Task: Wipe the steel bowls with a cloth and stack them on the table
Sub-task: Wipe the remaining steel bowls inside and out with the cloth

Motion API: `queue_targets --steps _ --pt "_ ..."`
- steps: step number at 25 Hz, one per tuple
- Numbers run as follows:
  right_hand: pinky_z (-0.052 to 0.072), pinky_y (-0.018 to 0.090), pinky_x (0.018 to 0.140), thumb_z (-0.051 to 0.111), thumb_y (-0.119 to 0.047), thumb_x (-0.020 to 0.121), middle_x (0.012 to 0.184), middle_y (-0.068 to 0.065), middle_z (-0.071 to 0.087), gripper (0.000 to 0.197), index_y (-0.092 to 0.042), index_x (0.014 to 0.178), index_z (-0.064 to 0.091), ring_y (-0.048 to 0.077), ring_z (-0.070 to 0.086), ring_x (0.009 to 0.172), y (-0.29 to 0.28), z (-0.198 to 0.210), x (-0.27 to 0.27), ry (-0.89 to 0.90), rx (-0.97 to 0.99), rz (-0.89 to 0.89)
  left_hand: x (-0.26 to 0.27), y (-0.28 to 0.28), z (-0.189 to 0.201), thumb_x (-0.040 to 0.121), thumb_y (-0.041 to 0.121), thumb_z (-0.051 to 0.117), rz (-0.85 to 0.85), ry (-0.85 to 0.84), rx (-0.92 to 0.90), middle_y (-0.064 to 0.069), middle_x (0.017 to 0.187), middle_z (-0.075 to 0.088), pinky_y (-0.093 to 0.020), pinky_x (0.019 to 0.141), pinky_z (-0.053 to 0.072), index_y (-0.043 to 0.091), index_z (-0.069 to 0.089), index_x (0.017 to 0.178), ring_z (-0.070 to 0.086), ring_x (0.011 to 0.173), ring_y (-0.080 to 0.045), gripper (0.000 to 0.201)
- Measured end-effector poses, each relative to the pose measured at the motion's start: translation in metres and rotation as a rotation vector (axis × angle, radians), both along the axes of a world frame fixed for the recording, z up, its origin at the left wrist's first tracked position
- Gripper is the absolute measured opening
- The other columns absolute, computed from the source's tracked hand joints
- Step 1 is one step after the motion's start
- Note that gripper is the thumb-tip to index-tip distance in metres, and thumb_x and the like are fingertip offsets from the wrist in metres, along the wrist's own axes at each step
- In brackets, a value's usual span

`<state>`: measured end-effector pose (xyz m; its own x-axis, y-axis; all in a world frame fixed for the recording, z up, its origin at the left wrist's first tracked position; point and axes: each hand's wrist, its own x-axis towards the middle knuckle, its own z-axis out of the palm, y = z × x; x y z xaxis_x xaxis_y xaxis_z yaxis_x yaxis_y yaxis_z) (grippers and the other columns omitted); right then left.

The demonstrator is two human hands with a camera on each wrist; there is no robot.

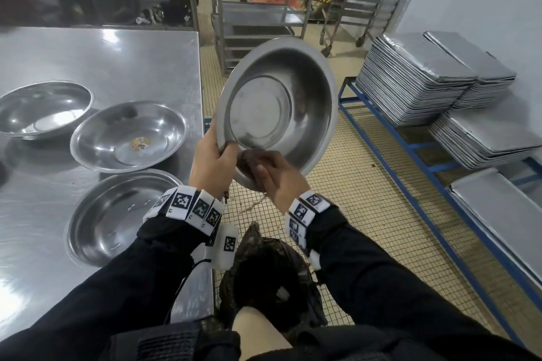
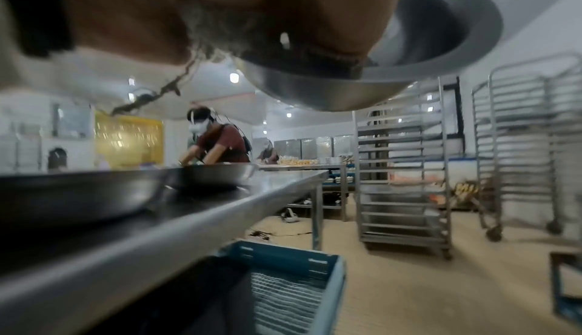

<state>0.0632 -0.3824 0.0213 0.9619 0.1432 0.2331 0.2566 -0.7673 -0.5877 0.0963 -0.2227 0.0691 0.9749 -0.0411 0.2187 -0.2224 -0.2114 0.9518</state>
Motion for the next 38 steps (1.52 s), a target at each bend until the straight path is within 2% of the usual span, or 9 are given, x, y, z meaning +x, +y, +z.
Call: queue_targets --steps 4,11,15,18,23,26,29,35,38 --pt "0.036 0.034 0.103 0.03 -0.042 0.1 0.14 0.001 0.041 0.043 -0.025 0.135 0.049 0.028 0.044 0.12 -0.038 -0.006 0.012 0.048 -0.449 -0.087 -0.002 0.001 0.003 0.09 0.003 0.046 0.005 -0.019 0.039 0.003 0.078 0.056 -0.01 0.058 0.043 0.03 0.054 0.099 0.05 0.061 0.004 0.029" --pt "0.039 0.032 0.103 0.032 -0.039 0.1 0.136 -0.006 0.048 0.041 -0.026 0.133 0.051 0.016 0.045 0.122 0.028 -0.025 -0.018 -0.011 0.087 -0.09 -0.01 -0.006 -0.005 0.088 0.001 0.048 0.076 -0.052 0.044 0.013 0.083 0.055 -0.011 0.064 0.043 0.018 0.056 0.112 0.053 0.069 0.007 0.031" --pt "0.035 0.043 0.102 0.029 -0.043 0.093 0.122 0.008 0.054 0.048 -0.022 0.117 0.065 0.03 0.045 0.115 -0.004 -0.022 0.007 -0.076 -0.279 -0.235 -0.013 -0.006 -0.004 0.089 0.004 0.048 0.089 -0.018 0.008 0.013 0.081 0.057 -0.008 0.062 0.044 0.02 0.057 0.112 0.053 0.068 0.008 0.03" --pt "0.027 0.05 0.11 0.038 -0.038 0.093 0.138 0.016 0.035 0.048 -0.017 0.137 0.045 0.036 0.03 0.13 -0.036 -0.019 0.017 -0.011 -0.491 -0.458 -0.019 -0.009 -0.001 0.091 0.006 0.048 0.08 0.042 -0.02 0.009 0.079 0.057 -0.013 0.061 0.043 0.025 0.054 0.108 0.052 0.065 0.002 0.026" --pt "0.039 0.027 0.101 0.051 -0.02 0.094 0.14 0.016 0.034 0.052 -0.003 0.14 0.034 0.024 0.043 0.122 -0.043 -0.004 0.014 -0.14 0.192 -0.719 -0.024 -0.015 -0.003 0.089 0.008 0.048 0.103 0.135 -0.127 0.005 0.083 0.06 -0.024 0.066 0.044 0.022 0.057 0.114 0.053 0.071 -0.009 0.029" --pt "0.046 0.022 0.074 0.055 -0.023 0.094 0.105 0.006 0.058 0.031 -0.003 0.117 0.047 0.017 0.059 0.089 -0.059 0.019 0.013 -0.002 0.525 -0.729 -0.022 -0.008 -0.005 0.089 0.008 0.049 0.09 0.173 -0.132 0.001 0.08 0.058 -0.027 0.064 0.045 0.023 0.059 0.093 0.051 0.066 -0.008 0.019" --pt "0.04 0.012 0.049 0.06 -0.021 0.09 0.078 -0.004 0.053 0.02 -0.008 0.098 0.048 0.008 0.052 0.065 -0.071 0.028 0.007 0.141 0.503 -0.699 -0.014 0.002 -0.009 0.089 0.011 0.051 0.078 0.204 -0.119 0.0 0.082 0.06 -0.036 0.074 0.049 0.022 0.06 0.095 0.055 0.073 -0.014 0.015" --pt "0.052 0.034 0.066 0.062 -0.017 0.086 0.082 0.001 0.058 0.019 -0.008 0.095 0.049 0.021 0.06 0.074 -0.04 0.025 0.004 -0.039 0.782 -0.826 -0.014 -0.002 -0.022 0.077 0.044 0.075 0.078 0.042 -0.085 0.004 0.131 0.051 -0.029 0.101 0.044 0.029 0.044 0.135 0.053 0.12 -0.009 0.067" --pt "0.052 0.03 0.066 0.062 -0.02 0.088 0.087 0.001 0.059 0.019 -0.011 0.098 0.048 0.018 0.061 0.078 -0.022 0.031 0.002 -0.069 0.921 -0.802 -0.019 -0.01 -0.024 0.079 0.036 0.077 -0.033 0.001 -0.124 0.004 0.124 0.062 -0.021 0.096 0.047 0.017 0.049 0.132 0.058 0.117 -0.007 0.063"
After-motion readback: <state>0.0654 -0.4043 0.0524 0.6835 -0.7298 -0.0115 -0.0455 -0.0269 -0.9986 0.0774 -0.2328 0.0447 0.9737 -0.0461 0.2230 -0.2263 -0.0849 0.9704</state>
